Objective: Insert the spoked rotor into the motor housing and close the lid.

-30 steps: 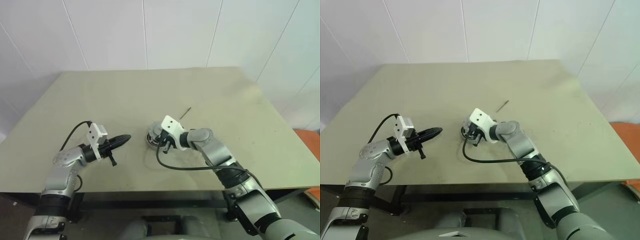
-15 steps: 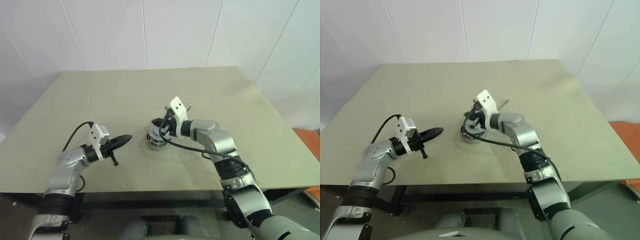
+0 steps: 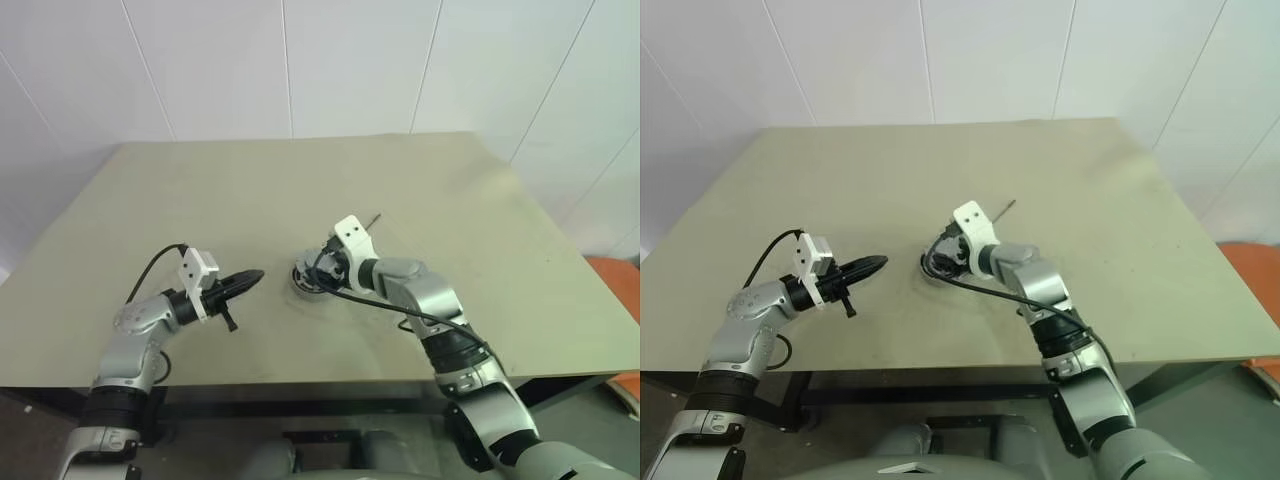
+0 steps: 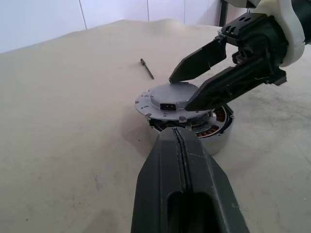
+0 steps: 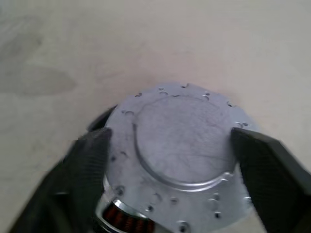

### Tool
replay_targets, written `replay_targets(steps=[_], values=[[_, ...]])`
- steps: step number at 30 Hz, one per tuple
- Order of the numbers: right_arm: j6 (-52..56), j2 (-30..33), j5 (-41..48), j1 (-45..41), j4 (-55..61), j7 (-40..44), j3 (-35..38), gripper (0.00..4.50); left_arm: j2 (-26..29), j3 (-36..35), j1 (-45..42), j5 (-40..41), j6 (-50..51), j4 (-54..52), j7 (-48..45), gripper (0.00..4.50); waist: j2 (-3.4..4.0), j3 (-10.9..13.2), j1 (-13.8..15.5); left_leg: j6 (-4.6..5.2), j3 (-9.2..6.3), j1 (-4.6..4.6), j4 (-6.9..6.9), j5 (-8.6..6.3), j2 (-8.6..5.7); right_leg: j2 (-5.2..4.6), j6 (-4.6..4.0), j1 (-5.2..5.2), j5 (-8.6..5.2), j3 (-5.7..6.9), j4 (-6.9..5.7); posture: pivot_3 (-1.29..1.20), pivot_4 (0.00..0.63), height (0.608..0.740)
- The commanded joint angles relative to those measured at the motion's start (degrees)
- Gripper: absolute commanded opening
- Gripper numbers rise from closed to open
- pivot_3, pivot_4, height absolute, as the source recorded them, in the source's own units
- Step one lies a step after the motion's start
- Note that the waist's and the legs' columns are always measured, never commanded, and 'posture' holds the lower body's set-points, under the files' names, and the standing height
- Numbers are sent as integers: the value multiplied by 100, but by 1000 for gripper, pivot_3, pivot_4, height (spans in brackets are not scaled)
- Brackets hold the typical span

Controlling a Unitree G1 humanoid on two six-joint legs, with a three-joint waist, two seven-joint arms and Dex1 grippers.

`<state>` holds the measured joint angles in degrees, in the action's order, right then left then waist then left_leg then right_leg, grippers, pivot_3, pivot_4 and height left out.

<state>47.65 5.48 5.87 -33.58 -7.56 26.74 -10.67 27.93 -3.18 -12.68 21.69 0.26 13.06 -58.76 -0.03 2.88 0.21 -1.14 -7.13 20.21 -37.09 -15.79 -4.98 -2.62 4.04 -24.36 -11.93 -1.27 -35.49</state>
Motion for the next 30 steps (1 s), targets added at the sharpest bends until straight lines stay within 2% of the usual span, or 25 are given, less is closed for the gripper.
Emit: replay_targets(steps=[1,11,30], values=[[185,-219,182,73,345,-221,155,4449,-5,-58,-91,-11,-134,-18,-16,0,0,0,0,0,0,-1,0,0,0,0,0,0,0,0,0,0,0,740],[-283,-375,35,122,127,-742,191,4449,-23,-42,-86,-3,-146,47,-41,0,-1,-1,-84,0,1,-4,0,0,0,0,15,3,-9,1,0,0,0,740],[-464,-414,67,174,-119,-727,3,4449,-41,-38,47,-17,-136,24,-31,0,0,0,-107,0,1,-3,1,0,0,0,15,2,-9,0,0,0,0,740]])
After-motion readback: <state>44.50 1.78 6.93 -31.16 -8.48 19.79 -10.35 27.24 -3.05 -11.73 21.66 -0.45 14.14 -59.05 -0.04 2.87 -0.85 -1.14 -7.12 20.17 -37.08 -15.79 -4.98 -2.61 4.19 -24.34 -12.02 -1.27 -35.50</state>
